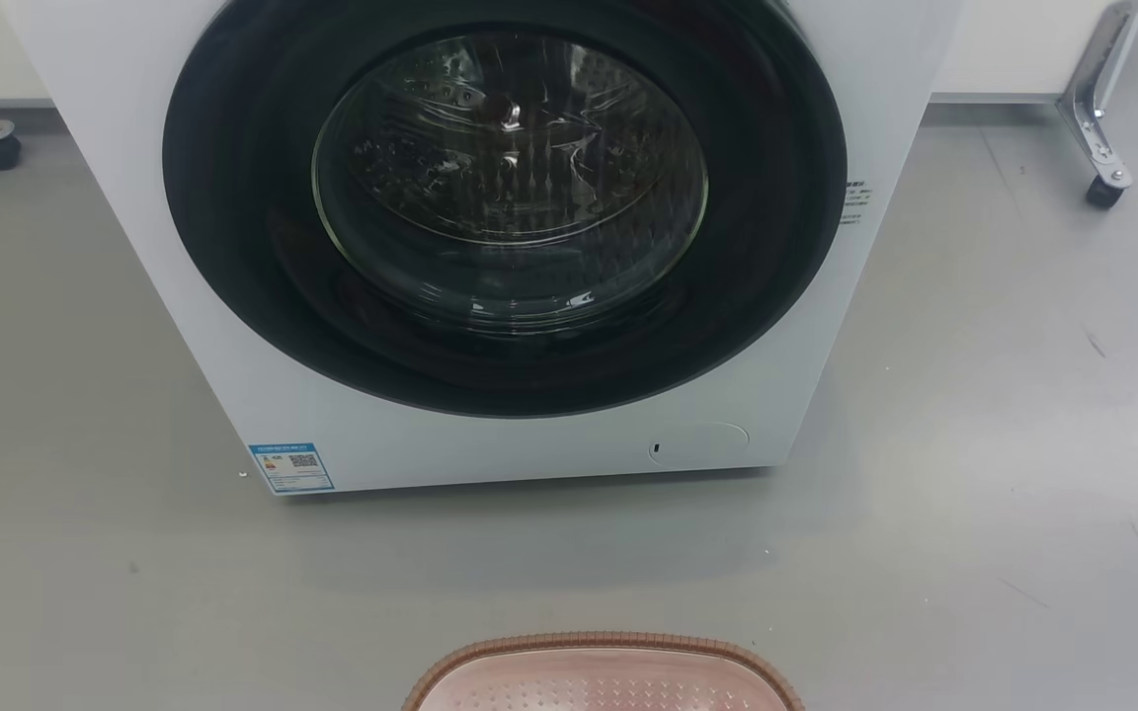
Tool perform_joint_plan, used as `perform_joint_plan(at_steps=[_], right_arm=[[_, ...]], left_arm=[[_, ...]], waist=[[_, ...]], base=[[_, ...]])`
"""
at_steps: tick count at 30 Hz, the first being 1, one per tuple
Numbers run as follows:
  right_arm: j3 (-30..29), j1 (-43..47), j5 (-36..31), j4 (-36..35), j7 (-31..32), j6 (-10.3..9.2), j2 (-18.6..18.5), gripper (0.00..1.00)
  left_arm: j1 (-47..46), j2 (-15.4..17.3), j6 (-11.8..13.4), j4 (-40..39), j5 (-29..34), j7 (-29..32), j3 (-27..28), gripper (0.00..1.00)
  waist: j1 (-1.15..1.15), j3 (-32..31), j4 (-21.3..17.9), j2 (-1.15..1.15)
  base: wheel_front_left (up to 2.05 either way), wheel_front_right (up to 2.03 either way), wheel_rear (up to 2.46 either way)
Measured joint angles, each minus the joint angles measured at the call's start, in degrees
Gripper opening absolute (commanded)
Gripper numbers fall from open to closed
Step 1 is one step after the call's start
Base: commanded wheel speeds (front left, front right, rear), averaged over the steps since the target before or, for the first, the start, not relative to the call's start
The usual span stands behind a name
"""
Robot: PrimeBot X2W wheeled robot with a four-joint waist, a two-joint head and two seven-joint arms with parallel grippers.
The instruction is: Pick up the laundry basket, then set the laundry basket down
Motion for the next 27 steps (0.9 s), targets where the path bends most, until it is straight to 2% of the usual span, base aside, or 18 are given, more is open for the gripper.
perform_joint_plan(at_steps=[17,27], right_arm=[[1.0,-0.7,1.4,0.6,-0.5,0.0,0.0,0.0],[1.3,-9.2,1.4,1.2,-1.5,0.0,0.0,0.0]], left_arm=[[-0.9,-0.1,0.0,0.4,-0.5,-0.3,-0.7,0.0],[-8.4,0.0,0.8,0.2,-0.6,-1.0,0.3,0.0]], waist=[[0.0,1.5,-0.1,0.0],[0.0,6.8,0.0,0.0]], base=[[0.0,0.0,0.0],[0.0,0.0,0.0]])
